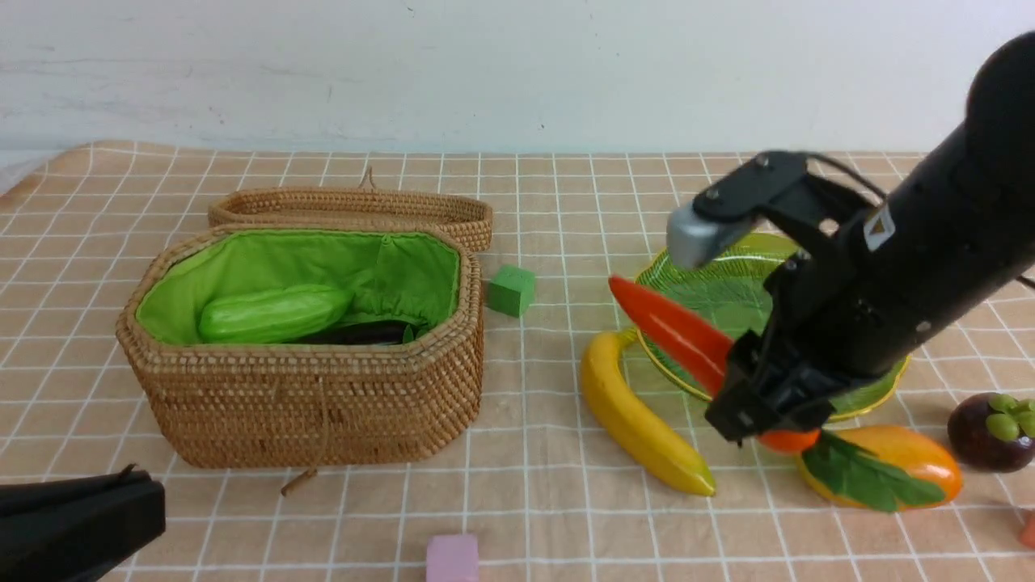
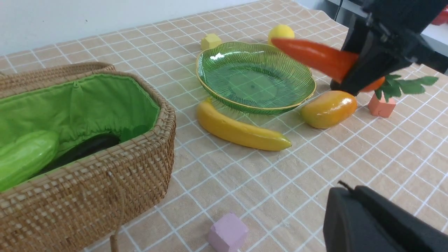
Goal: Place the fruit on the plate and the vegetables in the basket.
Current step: Use the right arm to grab a carrot and put it into the left basket
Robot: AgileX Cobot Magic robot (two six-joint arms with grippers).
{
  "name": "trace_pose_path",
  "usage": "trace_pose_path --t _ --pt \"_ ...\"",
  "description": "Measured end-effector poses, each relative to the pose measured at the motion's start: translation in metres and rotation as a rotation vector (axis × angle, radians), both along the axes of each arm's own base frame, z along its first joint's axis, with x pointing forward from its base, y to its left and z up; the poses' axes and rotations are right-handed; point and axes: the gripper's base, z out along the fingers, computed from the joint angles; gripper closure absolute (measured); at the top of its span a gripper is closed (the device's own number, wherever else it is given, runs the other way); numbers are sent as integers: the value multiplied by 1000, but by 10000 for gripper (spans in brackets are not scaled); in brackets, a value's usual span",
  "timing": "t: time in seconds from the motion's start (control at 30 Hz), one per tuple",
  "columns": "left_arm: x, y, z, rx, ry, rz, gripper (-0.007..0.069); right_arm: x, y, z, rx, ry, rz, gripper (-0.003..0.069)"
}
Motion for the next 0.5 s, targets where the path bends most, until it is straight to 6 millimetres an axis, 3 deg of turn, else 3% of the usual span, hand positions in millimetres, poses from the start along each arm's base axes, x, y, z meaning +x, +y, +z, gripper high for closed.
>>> trace_pose_path --t 0.37,0.5 --pt "3 4 -1 68 -44 29 638 3 15 36 195 -120 68 286" --pt "7 10 -1 104 -59 110 638 17 53 60 363 -257 196 286"
